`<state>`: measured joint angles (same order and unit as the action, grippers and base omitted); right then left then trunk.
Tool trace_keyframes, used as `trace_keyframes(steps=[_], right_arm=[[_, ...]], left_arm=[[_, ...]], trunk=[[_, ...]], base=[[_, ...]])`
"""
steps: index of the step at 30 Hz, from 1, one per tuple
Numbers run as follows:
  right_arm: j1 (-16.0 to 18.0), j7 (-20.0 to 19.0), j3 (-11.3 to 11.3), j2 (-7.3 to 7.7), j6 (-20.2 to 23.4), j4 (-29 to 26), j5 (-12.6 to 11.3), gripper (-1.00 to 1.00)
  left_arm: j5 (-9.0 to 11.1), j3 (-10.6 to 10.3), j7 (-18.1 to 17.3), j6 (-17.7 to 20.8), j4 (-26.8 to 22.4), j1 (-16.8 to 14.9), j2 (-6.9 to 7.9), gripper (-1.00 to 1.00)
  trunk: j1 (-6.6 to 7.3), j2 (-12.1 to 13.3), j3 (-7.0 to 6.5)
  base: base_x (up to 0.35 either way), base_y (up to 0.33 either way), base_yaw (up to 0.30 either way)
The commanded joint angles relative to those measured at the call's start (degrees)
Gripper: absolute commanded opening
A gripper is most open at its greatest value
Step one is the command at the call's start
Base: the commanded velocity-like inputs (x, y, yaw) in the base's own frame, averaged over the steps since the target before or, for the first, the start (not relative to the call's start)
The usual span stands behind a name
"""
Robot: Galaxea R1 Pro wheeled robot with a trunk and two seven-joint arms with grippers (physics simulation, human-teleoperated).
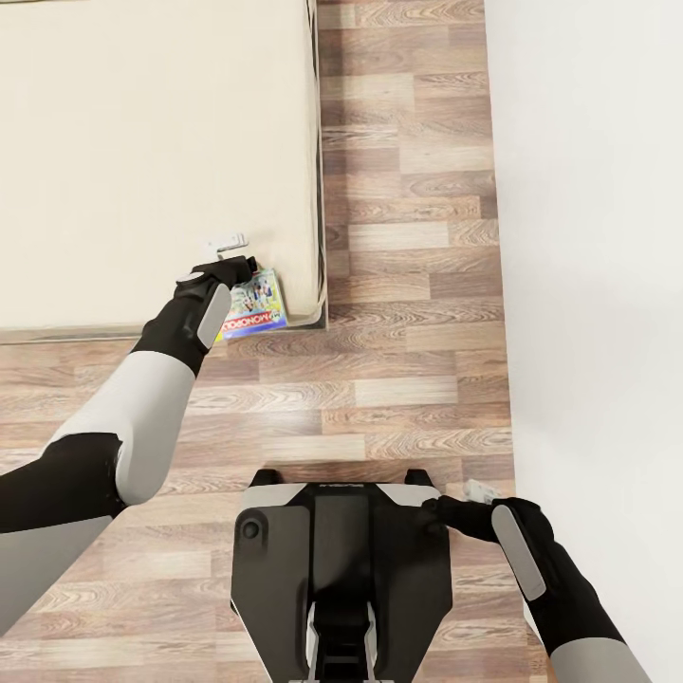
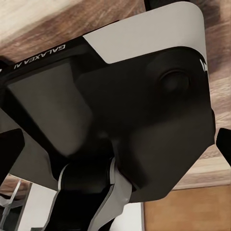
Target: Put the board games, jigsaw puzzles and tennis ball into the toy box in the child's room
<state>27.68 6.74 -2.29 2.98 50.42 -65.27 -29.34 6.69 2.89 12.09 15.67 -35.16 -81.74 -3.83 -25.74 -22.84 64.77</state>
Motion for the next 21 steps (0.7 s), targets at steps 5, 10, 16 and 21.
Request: trace_keyframes(steps=[5,10,16,21], right_arm=[[0.01,0.55,0.01,0.01,0.21,-0.05,-0.55,1.0],[0.01,0.55,0.01,0.01,0.2,-0.05,-0.55,1.0],[0.01,0.55,0.01,0.04,0.21,-0.08,-0.54,1.0],[0.01,0.53,0.01,0.09,0.21,-0.11,-0.6,1.0]], left_arm=[[0.57,0.11,0.22,0.33,-0.08,0.0,-0.03,1.0],[0.65,0.54,0.32,0.26,-0.23,0.0,0.06,1.0],[0.9,0.97,0.74,0.46,-1.42,0.0,0.55,1.0],[0.99,1.18,0.93,0.6,-3.04,0.0,0.86,1.0]], trunk=[[-0.04,-0.08,0.06],[-0.04,-0.08,0.06],[-0.04,-0.08,0.06],[-0.04,-0.08,0.06]], base=[[0.0,0.0,0.0],[0.0,0.0,0.0],[0.0,0.0,0.0],[0.0,0.0,0.0]])
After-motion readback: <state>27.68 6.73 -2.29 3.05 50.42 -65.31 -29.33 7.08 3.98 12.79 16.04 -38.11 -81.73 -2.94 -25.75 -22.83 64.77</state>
